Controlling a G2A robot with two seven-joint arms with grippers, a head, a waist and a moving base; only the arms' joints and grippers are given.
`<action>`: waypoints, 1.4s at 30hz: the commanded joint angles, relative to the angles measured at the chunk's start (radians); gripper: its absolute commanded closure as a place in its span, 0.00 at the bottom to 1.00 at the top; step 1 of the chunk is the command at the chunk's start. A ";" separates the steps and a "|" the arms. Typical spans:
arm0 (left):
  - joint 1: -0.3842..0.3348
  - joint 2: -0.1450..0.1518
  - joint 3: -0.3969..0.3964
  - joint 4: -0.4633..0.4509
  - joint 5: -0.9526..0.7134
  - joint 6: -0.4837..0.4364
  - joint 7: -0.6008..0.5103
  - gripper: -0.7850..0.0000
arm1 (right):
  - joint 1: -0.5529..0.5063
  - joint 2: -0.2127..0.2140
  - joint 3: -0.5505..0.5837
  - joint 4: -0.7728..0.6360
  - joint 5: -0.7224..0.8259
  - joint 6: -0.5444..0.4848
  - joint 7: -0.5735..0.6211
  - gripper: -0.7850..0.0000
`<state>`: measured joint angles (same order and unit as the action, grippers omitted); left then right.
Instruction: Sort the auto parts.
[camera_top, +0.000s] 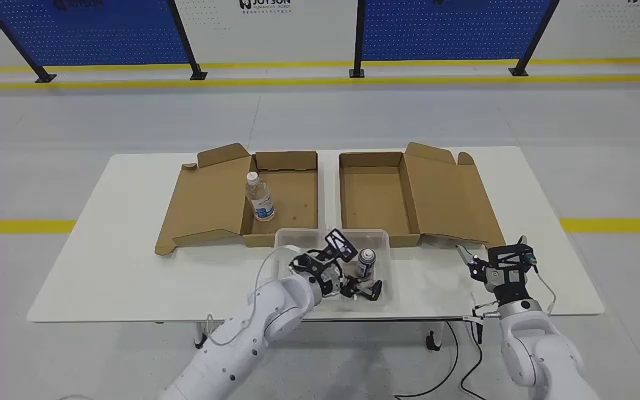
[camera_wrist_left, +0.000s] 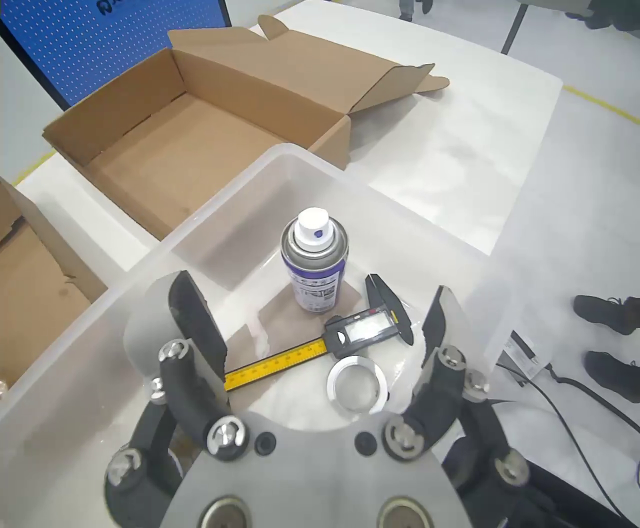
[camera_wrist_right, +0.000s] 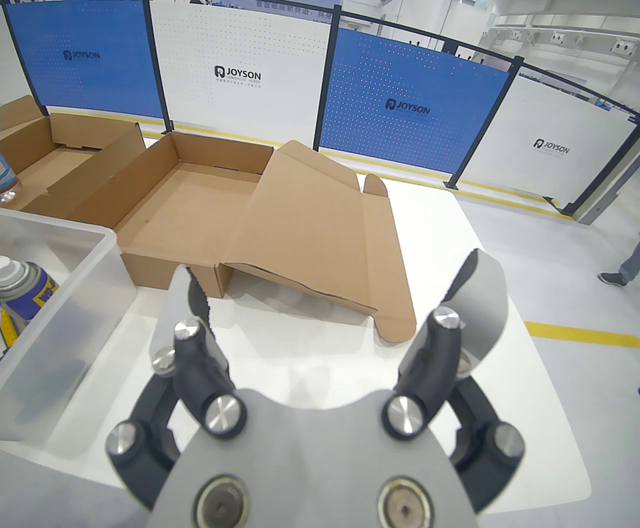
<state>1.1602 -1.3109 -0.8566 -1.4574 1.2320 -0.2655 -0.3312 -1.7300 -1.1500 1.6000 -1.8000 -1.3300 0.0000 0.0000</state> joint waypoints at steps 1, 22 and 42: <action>-0.013 -0.007 0.017 0.024 -0.002 0.005 0.007 0.00 | 0.000 0.000 0.000 0.000 0.000 0.000 0.000 0.00; -0.117 -0.067 0.103 0.217 -0.035 0.015 0.053 0.00 | 0.000 0.000 0.000 0.000 0.000 0.000 0.000 0.00; -0.171 -0.105 0.124 0.305 -0.129 -0.072 0.092 0.03 | 0.000 0.000 0.000 0.000 0.000 0.000 0.000 0.00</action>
<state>0.9930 -1.4139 -0.7327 -1.1581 1.1046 -0.3380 -0.2403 -1.7300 -1.1500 1.6000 -1.8000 -1.3300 0.0000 0.0000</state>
